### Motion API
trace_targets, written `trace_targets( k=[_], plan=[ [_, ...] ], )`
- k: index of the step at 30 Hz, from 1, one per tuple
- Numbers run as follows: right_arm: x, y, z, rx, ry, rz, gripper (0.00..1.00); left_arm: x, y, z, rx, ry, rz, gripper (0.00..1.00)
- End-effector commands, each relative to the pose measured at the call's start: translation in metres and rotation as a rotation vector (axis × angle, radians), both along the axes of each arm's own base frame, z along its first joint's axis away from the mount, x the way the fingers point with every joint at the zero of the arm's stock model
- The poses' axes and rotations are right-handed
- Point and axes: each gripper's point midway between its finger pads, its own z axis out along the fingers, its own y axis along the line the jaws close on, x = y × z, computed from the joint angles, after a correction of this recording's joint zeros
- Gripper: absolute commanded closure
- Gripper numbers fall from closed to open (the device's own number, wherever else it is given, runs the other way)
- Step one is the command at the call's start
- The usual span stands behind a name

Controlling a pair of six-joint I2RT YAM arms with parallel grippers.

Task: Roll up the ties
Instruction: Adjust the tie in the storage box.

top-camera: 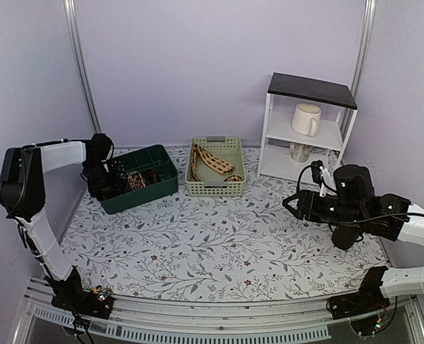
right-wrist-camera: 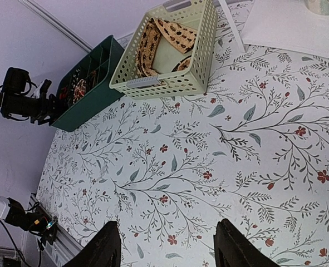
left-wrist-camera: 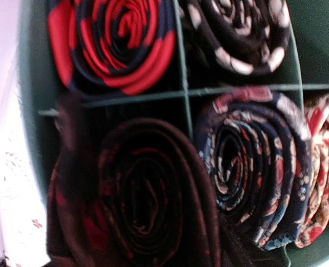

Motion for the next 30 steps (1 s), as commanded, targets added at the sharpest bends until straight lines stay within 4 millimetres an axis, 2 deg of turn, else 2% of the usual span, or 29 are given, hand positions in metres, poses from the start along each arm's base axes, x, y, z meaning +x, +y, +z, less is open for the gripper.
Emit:
trace_targets(
  k=[1, 6, 15, 23, 30],
  plan=[
    [0.001, -0.002, 0.019, 0.021, -0.036, 0.002, 0.41, -0.005, -0.01, -0.004, -0.012, 0.016, -0.029, 0.35],
    [0.0, -0.002, 0.02, 0.024, -0.037, 0.002, 0.41, -0.005, -0.01, 0.002, -0.003, 0.007, -0.028, 0.35],
    [-0.001, -0.003, 0.021, 0.029, -0.036, -0.001, 0.41, 0.008, -0.005, 0.034, 0.027, -0.049, -0.026, 0.34],
    [-0.001, -0.004, 0.022, 0.032, -0.036, -0.002, 0.41, -0.001, 0.003, 0.036, 0.066, -0.031, -0.009, 0.33],
    [-0.001, -0.002, 0.023, 0.032, -0.038, 0.001, 0.41, -0.008, 0.008, 0.047, 0.093, -0.028, -0.005, 0.35]
  ],
)
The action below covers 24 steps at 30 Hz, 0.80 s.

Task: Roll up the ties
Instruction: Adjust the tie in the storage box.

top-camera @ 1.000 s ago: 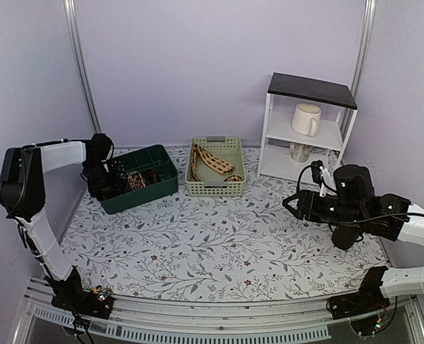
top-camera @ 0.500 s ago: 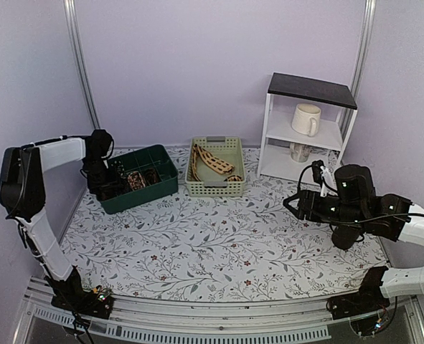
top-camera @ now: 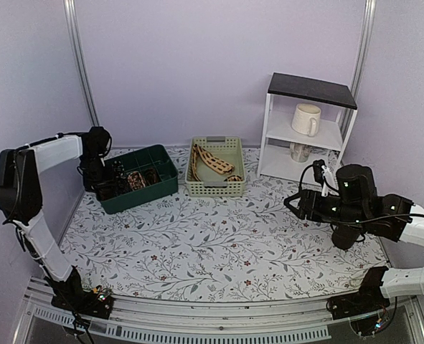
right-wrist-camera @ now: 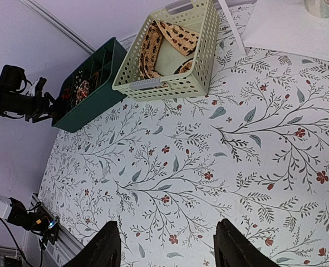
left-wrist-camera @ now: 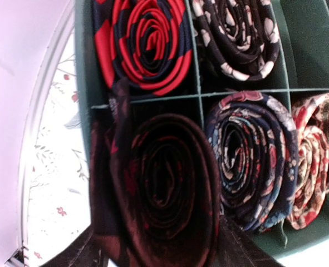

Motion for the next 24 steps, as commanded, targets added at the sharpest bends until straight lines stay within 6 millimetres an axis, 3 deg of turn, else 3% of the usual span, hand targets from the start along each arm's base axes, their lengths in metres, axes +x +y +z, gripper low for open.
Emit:
trace_targets(
  k=[1, 10, 12, 15, 24],
  plan=[
    [0.001, 0.0, 0.018, 0.026, -0.027, 0.001, 0.41, -0.005, 0.001, 0.022, 0.027, -0.024, -0.011, 0.35],
    [0.001, 0.002, 0.016, 0.03, -0.018, 0.009, 0.41, -0.01, 0.001, 0.043, 0.016, -0.066, -0.013, 0.36],
    [0.001, 0.004, 0.015, 0.029, -0.016, 0.014, 0.41, -0.008, 0.001, 0.051, 0.013, -0.094, -0.016, 0.41],
    [0.001, 0.007, 0.016, 0.03, -0.012, 0.023, 0.41, -0.007, 0.001, 0.06, 0.0, -0.131, -0.017, 0.55],
    [0.002, 0.009, 0.017, 0.036, -0.012, 0.027, 0.42, -0.006, 0.005, 0.047, -0.041, -0.139, -0.019, 0.64]
  ],
)
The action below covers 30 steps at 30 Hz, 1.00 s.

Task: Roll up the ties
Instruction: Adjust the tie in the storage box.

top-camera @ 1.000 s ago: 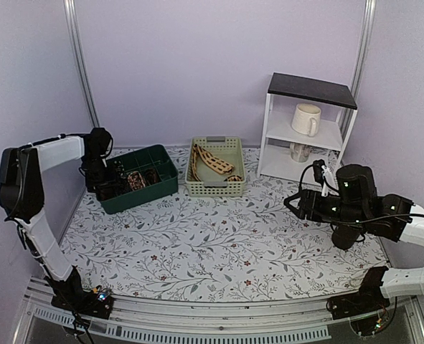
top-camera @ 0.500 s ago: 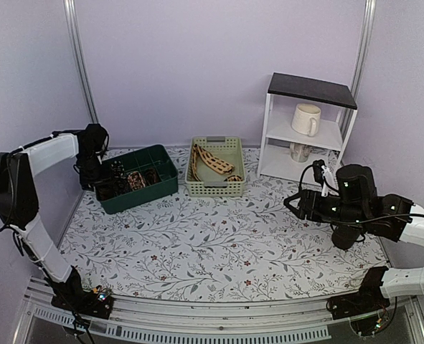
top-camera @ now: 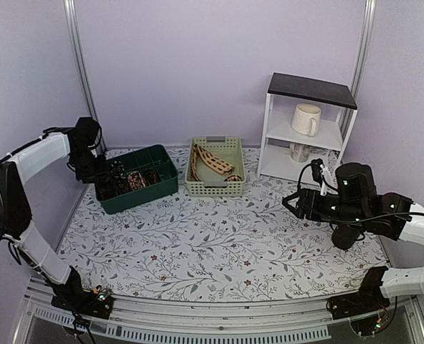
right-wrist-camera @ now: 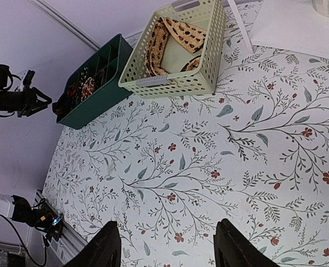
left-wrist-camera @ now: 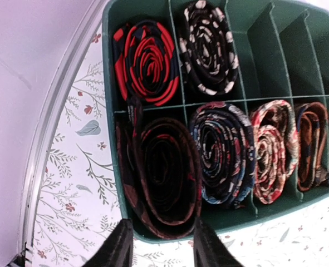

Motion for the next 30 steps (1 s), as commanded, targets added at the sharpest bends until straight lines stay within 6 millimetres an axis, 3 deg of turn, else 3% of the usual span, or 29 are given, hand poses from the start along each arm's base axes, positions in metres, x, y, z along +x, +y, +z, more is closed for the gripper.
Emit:
trace_targets(
  k=[1, 7, 19, 30],
  plan=[
    [0.003, 0.003, 0.014, 0.026, -0.019, 0.003, 0.42, 0.0, 0.004, -0.008, -0.008, 0.004, -0.006, 0.65],
    [0.003, 0.003, 0.011, 0.021, -0.012, 0.002, 0.42, -0.006, 0.01, -0.02, 0.013, 0.04, 0.003, 0.66],
    [0.002, 0.003, 0.011, 0.022, -0.015, 0.006, 0.42, -0.013, 0.019, -0.046, 0.017, 0.079, 0.012, 0.9],
    [0.003, 0.004, 0.01, 0.018, -0.011, 0.008, 0.42, -0.021, 0.019, -0.075, 0.008, 0.132, 0.01, 0.98]
  ],
)
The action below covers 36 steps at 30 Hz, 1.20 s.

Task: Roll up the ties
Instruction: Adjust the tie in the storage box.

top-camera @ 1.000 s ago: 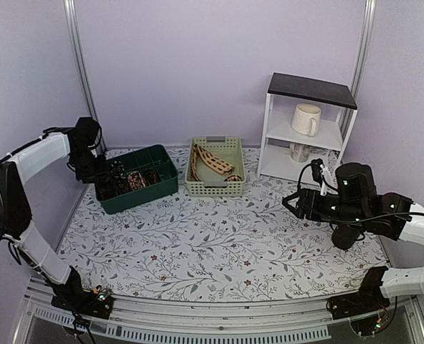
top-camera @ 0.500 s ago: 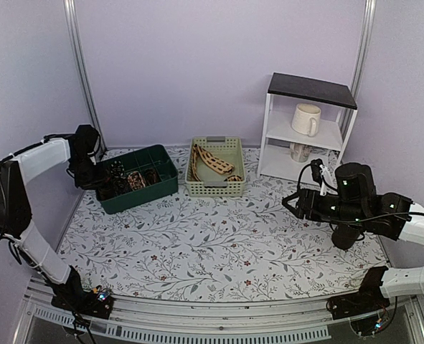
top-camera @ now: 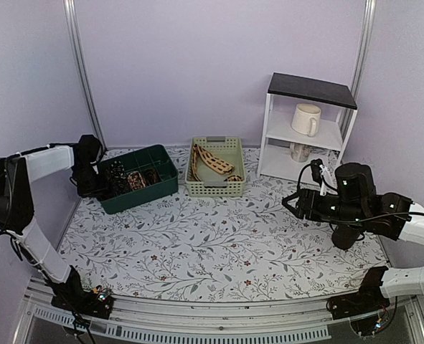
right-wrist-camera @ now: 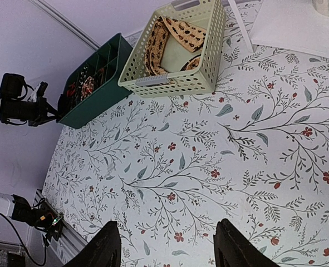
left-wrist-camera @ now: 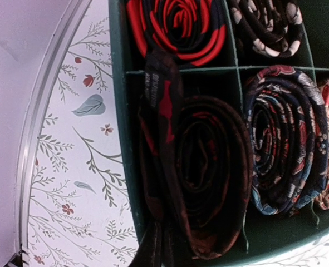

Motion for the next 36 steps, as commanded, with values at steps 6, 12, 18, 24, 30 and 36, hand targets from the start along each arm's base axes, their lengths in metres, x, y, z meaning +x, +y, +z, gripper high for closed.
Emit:
trace_targets(
  k=[6, 12, 18, 24, 30, 36],
  plan=[
    [0.004, 0.004, 0.01, 0.014, -0.015, 0.007, 0.42, -0.002, 0.005, -0.008, -0.006, 0.029, 0.021, 0.98],
    [0.004, 0.003, 0.01, 0.013, -0.014, 0.001, 0.42, 0.011, 0.004, 0.038, -0.005, -0.072, 0.014, 0.86],
    [0.004, 0.006, 0.011, 0.023, -0.011, 0.007, 0.42, 0.022, -0.004, 0.045, -0.046, -0.111, -0.024, 0.84],
    [0.004, 0.005, 0.012, 0.026, -0.013, 0.006, 0.42, 0.024, -0.006, 0.019, -0.044, -0.057, -0.046, 0.97],
    [0.002, 0.003, 0.01, 0.019, -0.005, 0.004, 0.42, 0.016, 0.0, -0.011, -0.022, 0.005, -0.037, 1.0],
    [0.003, 0.0, 0.013, 0.018, -0.017, -0.008, 0.42, 0.011, 0.004, -0.027, -0.008, 0.04, -0.026, 1.0]
  ],
)
